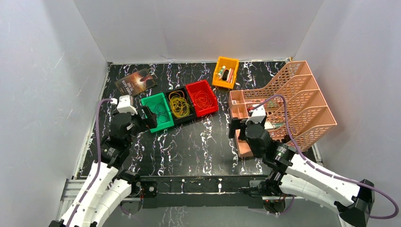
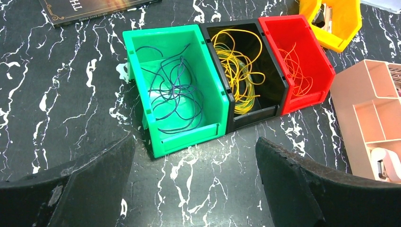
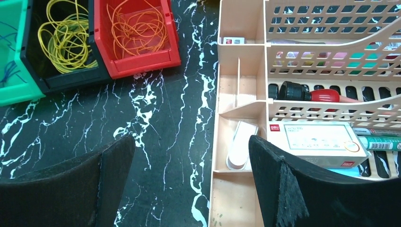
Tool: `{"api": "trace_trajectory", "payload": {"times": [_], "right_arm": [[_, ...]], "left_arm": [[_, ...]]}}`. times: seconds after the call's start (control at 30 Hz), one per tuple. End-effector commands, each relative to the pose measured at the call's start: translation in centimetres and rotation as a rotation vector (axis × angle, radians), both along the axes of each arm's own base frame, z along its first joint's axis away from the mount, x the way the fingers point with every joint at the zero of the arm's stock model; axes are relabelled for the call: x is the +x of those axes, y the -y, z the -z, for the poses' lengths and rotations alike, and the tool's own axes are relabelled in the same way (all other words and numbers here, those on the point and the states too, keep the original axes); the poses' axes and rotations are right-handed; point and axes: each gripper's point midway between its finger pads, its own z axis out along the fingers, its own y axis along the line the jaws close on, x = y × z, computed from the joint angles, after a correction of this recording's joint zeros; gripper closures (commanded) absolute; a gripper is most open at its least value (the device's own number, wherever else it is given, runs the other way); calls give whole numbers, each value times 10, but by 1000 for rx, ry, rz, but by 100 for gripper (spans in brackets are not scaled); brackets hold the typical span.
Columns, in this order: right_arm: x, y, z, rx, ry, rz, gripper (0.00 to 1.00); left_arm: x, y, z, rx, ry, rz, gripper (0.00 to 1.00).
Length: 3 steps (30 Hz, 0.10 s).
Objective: Untangle the cables
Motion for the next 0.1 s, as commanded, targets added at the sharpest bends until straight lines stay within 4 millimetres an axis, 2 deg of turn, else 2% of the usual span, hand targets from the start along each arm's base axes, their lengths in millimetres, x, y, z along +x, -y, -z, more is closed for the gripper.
{"api": "trace_trajectory", "payload": {"times": [0.0,0.07], "right_arm": [[6,0,-18,58,72,21,2],[7,1,-19,55,76,25,2]], "left_arm": [[2,-3,-3,8,12,-13,2],[2,-3,-3,9,11,-13,2]]}}
